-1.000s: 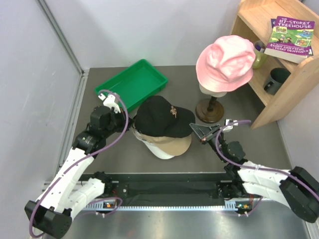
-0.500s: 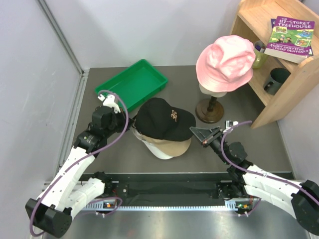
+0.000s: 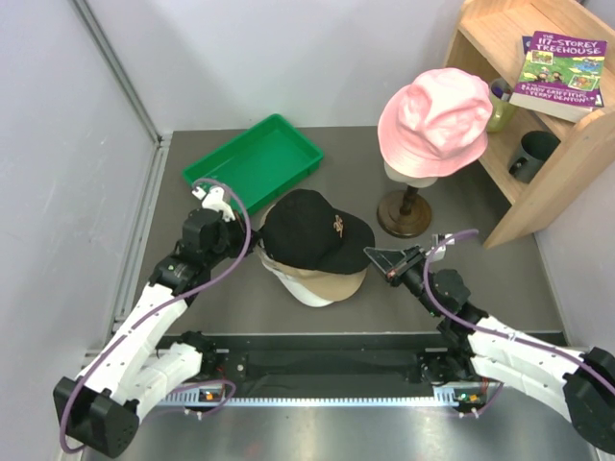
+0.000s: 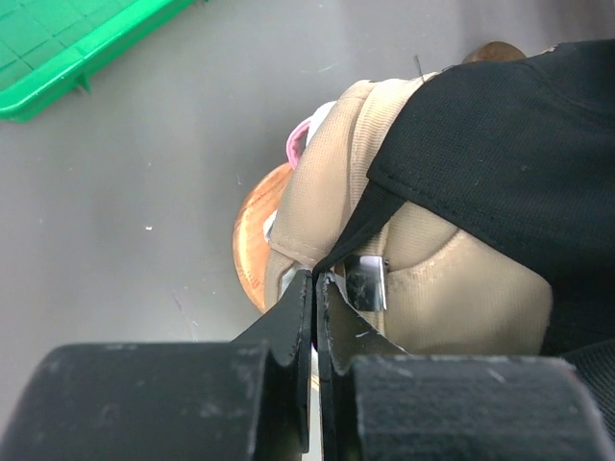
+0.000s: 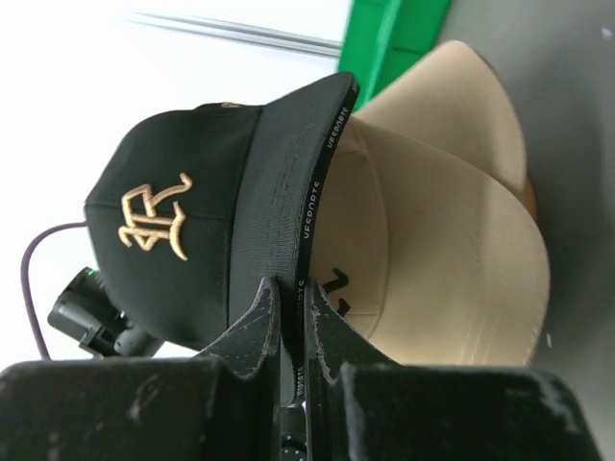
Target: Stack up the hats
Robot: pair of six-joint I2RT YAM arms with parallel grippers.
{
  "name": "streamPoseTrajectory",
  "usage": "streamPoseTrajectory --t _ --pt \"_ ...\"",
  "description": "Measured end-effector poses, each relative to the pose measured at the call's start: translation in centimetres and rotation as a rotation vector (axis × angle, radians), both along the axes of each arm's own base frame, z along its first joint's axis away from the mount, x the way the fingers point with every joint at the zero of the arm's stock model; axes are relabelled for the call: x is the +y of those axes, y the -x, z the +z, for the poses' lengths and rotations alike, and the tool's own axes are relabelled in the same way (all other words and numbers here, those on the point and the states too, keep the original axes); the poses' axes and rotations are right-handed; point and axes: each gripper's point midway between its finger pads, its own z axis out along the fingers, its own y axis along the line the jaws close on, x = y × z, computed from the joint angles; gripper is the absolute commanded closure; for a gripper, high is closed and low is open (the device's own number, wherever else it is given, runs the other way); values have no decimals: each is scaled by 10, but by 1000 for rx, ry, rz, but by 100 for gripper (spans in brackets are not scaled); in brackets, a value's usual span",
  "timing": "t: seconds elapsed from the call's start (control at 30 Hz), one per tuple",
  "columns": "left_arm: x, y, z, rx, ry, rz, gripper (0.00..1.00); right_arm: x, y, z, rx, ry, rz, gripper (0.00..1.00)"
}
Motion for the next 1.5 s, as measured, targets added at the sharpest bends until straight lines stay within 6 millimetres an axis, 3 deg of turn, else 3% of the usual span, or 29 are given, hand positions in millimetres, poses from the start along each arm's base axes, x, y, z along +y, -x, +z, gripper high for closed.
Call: streamPoseTrajectory --t 0.23,0.63,0.83,0.9,1.0,1.07,1.27,1.33,1.43,1.5 --pt "-1 -5 -13 24 0 18 100 1 -5 -21 112 34 -21 100" --pt "2 -5 -22 22 39 67 100 1 -12 -24 194 77 -54 99" --pt "2 -4 -19 6 49 65 98 -5 -9 -24 165 137 -62 68" --pt "3 -3 -20 10 44 68 96 -16 -7 -47 198 227 -89 58" --pt "7 -2 -26 34 17 82 92 -43 10 -109 322 432 -118 45" --pt "8 -1 -30 50 8 85 89 -60 23 -138 385 534 -121 41" --pt "13 1 -29 72 -22 99 56 -73 24 -133 344 580 -154 29" --pt "18 3 -27 82 -39 110 33 -79 25 -131 332 593 -171 26" --pt "25 7 -25 94 -66 127 11 -87 25 -127 315 612 -195 24" --pt "30 11 -22 97 -81 147 6 -92 25 -121 299 625 -216 23"
